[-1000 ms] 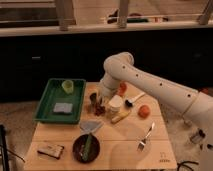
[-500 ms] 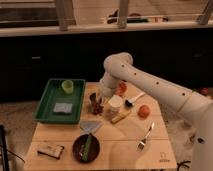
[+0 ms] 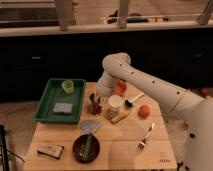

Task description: Place grapes in metal cup

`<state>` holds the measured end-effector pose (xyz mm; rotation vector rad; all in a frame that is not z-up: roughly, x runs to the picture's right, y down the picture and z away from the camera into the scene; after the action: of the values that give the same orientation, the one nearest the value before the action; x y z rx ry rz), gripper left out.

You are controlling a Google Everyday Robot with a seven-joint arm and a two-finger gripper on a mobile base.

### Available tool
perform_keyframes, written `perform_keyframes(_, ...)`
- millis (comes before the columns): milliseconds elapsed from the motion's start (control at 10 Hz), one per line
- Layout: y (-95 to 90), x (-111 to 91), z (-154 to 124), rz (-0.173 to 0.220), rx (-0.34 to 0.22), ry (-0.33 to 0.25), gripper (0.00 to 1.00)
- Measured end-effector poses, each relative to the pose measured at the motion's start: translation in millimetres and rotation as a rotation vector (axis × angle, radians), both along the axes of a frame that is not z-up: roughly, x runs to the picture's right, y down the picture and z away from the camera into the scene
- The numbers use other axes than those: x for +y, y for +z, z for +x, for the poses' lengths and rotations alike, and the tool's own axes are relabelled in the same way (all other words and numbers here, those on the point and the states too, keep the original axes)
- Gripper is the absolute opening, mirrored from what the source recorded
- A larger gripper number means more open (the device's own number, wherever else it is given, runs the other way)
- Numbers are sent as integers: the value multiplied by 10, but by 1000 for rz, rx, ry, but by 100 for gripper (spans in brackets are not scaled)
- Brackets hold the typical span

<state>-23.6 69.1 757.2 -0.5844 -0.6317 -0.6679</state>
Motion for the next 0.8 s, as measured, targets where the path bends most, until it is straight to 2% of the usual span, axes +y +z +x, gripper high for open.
perform_keyframes(400, -60, -156, 15, 19, 7, -38, 0)
perform_keyframes(800, -198, -433, -35, 52, 15, -71, 0)
